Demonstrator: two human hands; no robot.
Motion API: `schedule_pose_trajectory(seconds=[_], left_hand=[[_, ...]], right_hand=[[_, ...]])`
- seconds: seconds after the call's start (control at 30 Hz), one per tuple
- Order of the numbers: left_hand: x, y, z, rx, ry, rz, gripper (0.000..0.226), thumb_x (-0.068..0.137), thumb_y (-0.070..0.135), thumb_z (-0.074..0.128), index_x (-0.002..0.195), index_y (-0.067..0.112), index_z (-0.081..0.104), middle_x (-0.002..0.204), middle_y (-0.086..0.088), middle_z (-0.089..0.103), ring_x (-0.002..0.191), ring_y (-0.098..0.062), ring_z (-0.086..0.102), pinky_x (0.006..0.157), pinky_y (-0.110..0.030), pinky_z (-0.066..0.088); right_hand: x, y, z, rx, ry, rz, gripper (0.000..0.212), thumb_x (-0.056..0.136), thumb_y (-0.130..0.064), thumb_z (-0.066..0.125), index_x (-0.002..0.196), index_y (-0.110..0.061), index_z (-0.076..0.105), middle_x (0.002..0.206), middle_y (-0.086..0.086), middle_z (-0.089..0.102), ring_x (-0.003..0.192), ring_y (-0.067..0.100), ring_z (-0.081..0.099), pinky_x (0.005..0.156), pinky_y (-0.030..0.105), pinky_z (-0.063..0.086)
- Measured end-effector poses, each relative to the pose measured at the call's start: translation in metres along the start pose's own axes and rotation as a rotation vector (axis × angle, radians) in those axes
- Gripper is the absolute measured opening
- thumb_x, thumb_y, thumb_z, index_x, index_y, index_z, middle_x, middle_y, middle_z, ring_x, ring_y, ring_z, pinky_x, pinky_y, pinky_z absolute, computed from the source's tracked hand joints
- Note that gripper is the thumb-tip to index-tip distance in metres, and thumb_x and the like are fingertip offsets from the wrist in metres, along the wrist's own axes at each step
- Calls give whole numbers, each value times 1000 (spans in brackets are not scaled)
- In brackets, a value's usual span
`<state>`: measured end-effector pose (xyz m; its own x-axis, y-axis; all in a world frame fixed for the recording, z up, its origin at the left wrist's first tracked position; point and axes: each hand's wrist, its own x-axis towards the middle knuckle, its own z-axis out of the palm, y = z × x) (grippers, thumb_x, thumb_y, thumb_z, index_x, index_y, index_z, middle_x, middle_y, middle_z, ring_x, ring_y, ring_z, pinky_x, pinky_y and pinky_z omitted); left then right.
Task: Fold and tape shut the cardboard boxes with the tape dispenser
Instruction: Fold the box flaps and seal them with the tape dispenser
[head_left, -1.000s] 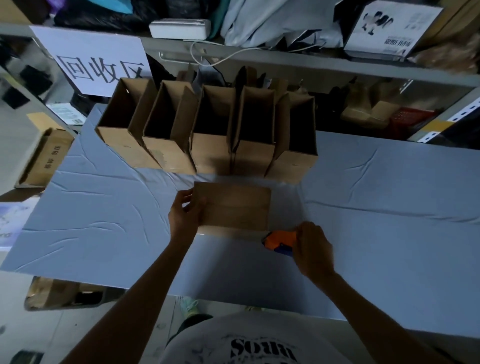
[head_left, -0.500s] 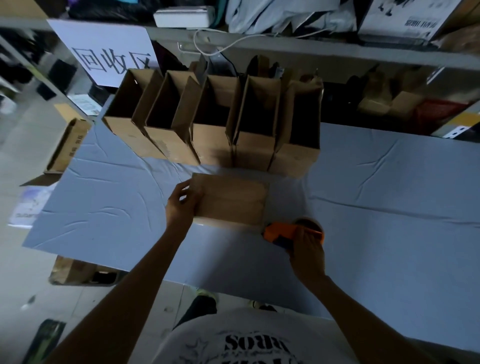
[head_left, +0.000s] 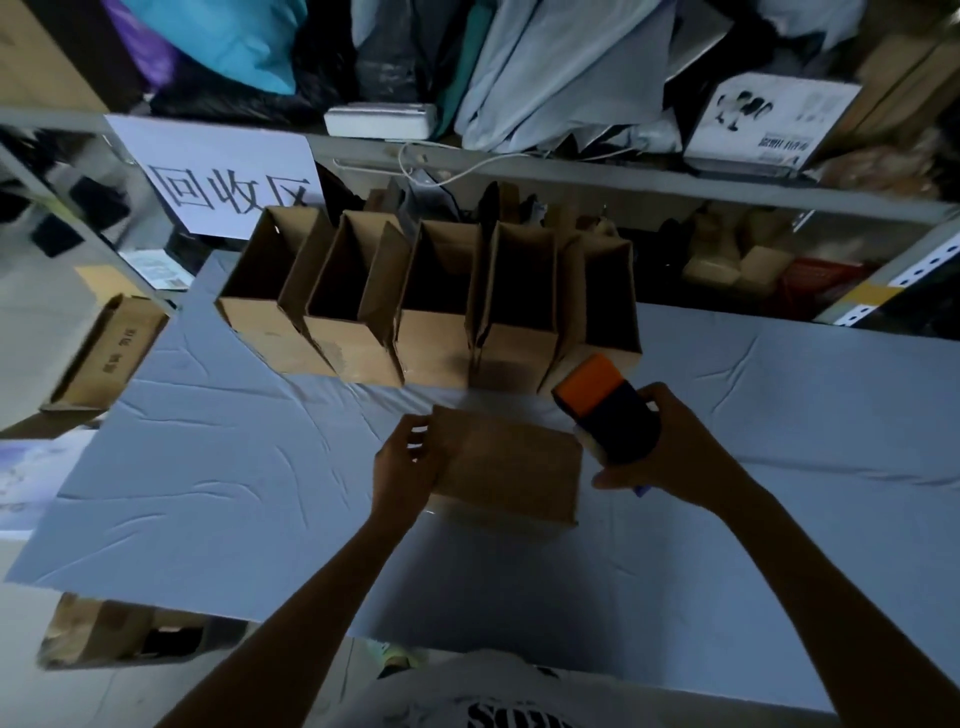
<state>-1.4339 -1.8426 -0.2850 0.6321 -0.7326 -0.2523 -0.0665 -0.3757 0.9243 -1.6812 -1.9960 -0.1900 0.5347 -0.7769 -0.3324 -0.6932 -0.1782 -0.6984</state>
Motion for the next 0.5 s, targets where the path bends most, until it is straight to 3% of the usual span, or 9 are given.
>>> schedule_pose_trajectory(seconds=[0.07, 0.17, 0.3, 0.4, 0.47, 0.5], left_hand=[[-3, 0, 1, -9, 18, -20, 27, 86, 12, 67, 110, 24, 59, 92, 6, 64, 82, -9, 65, 58, -22, 53], [-7, -1, -4, -16, 7, -14, 28, 85, 12, 69, 107, 23, 59, 94, 3, 65, 84, -10, 65, 60, -23, 53], [-5, 8, -11, 31, -49, -52, 32, 85, 15, 70, 113, 16, 56, 108, -5, 64, 94, -19, 64, 76, -37, 57], [-7, 17, -14, 247, 55, 34, 40, 84, 22, 71, 119, 15, 53, 110, 2, 50, 102, -15, 51, 81, -33, 49], [-8, 29, -16, 163, 50, 110, 22, 90, 20, 63, 109, 11, 59, 102, -3, 56, 97, -18, 53, 78, -31, 46], [-7, 36, -17, 128, -63, 83, 15, 94, 18, 57, 104, 8, 61, 99, -8, 61, 94, -21, 58, 77, -29, 47]], right_hand=[[-4, -21, 13, -8, -28, -71, 77, 47, -33, 91, 106, -20, 44, 64, 0, 65, 51, 11, 63, 51, 29, 55], [-7, -43, 35, -59, -46, -201, 61, 48, -54, 81, 91, -29, 46, 65, -2, 62, 53, 7, 60, 47, 15, 46], [-3, -54, 62, -104, -22, -290, 56, 63, -41, 86, 102, -21, 51, 82, -7, 62, 71, 4, 61, 62, 22, 50], [3, -57, 68, -87, 14, -264, 56, 63, -37, 86, 104, -20, 52, 83, -3, 63, 75, 12, 62, 66, 30, 53], [5, -57, 70, -114, 9, -284, 56, 64, -38, 86, 104, -20, 51, 84, 0, 62, 74, 14, 61, 66, 29, 51], [5, -57, 71, -129, 8, -294, 56, 64, -39, 85, 104, -20, 51, 85, 0, 61, 74, 14, 61, 66, 28, 50]])
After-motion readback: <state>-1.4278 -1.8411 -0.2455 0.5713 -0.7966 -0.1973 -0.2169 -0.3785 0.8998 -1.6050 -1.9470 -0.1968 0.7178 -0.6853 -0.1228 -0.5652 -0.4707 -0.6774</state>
